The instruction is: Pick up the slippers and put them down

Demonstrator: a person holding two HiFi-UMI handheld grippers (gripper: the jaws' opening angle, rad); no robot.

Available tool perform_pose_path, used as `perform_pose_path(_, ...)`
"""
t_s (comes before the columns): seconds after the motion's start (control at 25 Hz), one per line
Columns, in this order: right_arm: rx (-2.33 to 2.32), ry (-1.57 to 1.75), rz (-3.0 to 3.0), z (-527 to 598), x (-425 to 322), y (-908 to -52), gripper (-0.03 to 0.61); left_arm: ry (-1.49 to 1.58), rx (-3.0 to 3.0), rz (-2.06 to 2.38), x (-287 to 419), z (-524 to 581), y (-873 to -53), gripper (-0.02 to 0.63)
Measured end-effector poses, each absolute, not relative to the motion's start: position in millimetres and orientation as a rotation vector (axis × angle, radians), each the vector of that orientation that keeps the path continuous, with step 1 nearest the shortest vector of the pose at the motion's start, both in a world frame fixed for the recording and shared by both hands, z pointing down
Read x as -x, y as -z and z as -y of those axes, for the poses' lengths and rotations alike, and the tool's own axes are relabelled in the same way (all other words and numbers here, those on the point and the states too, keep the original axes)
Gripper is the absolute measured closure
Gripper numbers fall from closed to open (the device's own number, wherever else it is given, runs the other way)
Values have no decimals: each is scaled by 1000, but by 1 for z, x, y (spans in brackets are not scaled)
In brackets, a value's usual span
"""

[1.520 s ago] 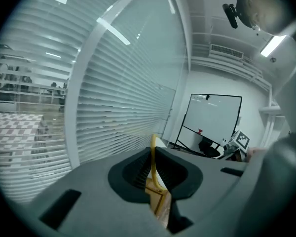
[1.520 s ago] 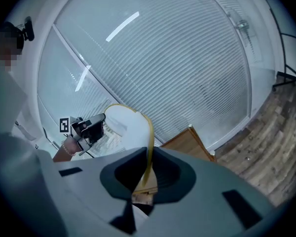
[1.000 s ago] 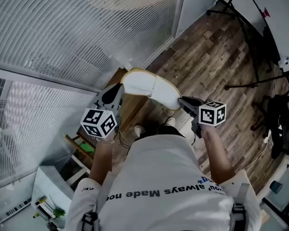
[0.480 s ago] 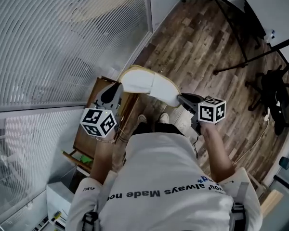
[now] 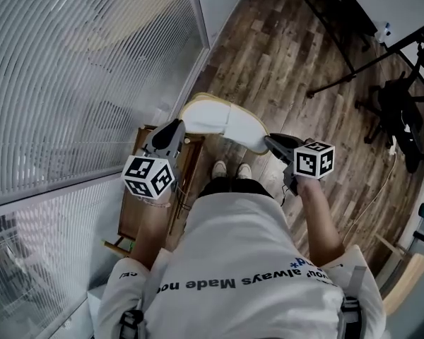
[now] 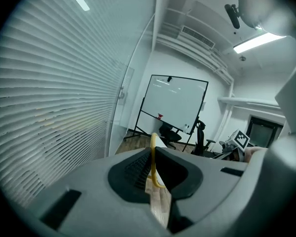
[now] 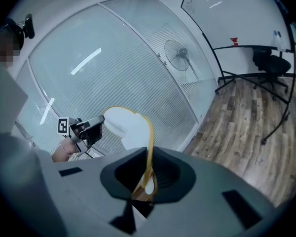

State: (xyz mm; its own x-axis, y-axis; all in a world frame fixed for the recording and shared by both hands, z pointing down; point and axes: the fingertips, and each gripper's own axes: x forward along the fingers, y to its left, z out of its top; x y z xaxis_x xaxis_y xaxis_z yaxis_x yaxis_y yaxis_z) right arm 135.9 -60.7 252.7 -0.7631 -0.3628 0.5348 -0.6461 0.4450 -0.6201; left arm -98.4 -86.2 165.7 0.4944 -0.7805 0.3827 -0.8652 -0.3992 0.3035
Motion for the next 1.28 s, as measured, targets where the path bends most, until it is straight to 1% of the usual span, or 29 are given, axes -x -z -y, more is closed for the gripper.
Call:
perform_pose_path(0.12,-891,-1196,2366,56,-128,-272,540,-230,-2300,1339,107,81,-187,578)
perform_pose_path(0.28,-874,-1266,2324,72,-144,-240,540,-314,-2248,1311,91,100,-156,578)
perform_pose_path(0.36,-872,-1283,2298,80,-153,-242,540,-337,-2226,1294,82,110,-161,578)
perform_pose_path(0.96,-867,-1358,2140,74,-192,-397,541,-464,-2070,1210,51,114,-337,578)
perform_pose_path(1.28,-900,-1405,2043,72,-214,-530,541,-545,-1992,1182,26,123,-473,578)
